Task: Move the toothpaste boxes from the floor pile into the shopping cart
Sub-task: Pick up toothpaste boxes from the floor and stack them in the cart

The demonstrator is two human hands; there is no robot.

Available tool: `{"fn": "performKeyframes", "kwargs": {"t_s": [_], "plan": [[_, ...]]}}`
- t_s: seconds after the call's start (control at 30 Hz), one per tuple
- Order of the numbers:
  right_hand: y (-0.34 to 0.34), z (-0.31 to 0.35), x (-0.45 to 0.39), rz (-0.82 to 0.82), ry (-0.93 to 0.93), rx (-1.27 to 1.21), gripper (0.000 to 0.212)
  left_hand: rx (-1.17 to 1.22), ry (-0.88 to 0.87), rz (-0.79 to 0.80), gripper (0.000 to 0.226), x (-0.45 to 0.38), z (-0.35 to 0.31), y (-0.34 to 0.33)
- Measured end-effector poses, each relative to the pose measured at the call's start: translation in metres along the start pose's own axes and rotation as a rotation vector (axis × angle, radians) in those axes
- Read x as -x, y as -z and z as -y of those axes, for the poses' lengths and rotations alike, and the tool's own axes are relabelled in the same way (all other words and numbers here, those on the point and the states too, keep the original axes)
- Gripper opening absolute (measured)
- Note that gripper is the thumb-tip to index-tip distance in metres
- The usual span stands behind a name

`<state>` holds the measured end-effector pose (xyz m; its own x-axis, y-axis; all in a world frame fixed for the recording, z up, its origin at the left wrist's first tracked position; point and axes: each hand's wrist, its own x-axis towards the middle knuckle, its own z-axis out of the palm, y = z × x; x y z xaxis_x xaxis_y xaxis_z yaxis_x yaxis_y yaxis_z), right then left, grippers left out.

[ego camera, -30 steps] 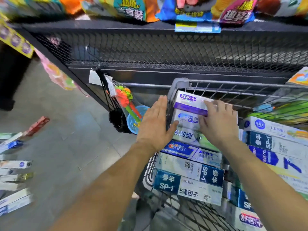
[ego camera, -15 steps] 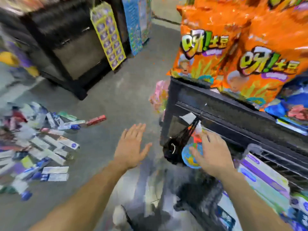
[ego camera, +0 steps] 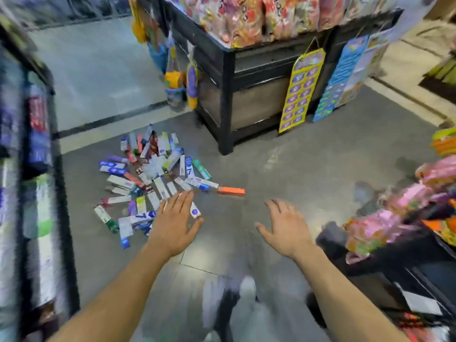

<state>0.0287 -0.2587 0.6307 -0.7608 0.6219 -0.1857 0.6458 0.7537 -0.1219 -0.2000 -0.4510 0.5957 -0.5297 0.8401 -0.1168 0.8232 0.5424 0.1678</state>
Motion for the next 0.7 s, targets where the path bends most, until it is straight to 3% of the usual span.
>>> {"fn": "performKeyframes", "kwargs": {"t_s": [0.07, 0.2, 0.43, 0.63, 0.7], "plan": [[-0.006, -0.003, -0.043, 0.041, 0.054, 0.014, 0.075, 0.009, 0.057, 0.008, 0.091, -0.023, 0.014, -0.009], [-0.025, -0.022, -0.14, 0.081, 0.123, -0.014, 0.09, -0.013, 0.159, 0.079, 0.094, -0.092, 0.028, -0.031], [-0.063, -0.073, -0.314, 0.226, 0.19, 0.033, 0.069, 0.051, 0.322, 0.127, 0.099, -0.24, 0.032, -0.077], [-0.146, -0.084, -0.442, 0.291, 0.22, -0.006, 0.076, 0.061, 0.349, 0.188, 0.091, -0.337, 0.056, -0.169], [-0.189, -0.087, -0.479, 0.328, 0.224, 0.012, 0.068, 0.062, 0.349, 0.193, 0.089, -0.367, 0.069, -0.217]]}}
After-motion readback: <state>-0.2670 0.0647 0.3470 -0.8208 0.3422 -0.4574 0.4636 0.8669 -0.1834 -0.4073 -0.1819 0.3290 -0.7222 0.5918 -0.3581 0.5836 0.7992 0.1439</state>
